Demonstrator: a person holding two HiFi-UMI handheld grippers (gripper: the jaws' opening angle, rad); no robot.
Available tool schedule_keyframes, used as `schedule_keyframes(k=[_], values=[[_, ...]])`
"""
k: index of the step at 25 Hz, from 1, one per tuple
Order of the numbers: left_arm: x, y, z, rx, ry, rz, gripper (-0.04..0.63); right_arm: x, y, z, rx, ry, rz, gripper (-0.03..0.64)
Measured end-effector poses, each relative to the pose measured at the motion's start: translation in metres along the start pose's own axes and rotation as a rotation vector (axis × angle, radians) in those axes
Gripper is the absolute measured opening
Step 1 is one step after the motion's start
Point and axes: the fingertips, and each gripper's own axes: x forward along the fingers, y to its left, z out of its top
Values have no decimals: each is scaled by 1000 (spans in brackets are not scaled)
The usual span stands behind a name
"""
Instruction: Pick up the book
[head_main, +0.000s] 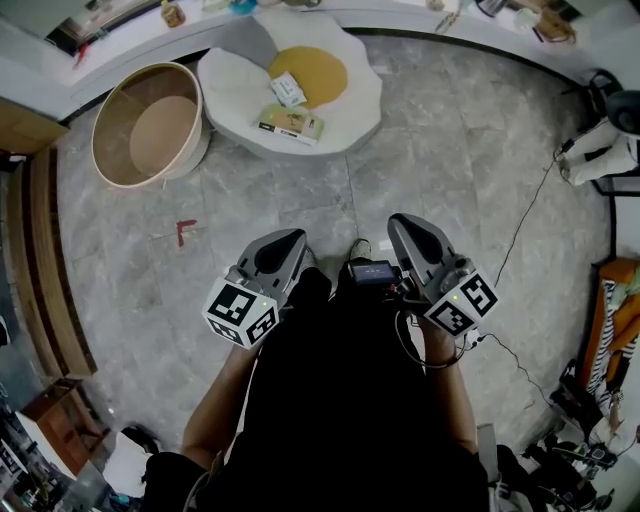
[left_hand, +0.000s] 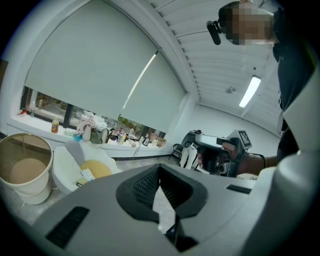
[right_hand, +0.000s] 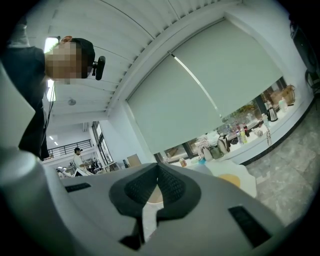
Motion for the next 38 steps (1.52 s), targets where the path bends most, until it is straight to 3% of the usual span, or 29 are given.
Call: schedule_keyframes(k=[17, 38], values=[[3, 18, -12, -51, 28, 81, 15, 5, -16, -1, 10, 12, 15, 17], [141, 27, 48, -99, 23, 126, 14, 38, -153, 79, 24, -16, 98, 17]])
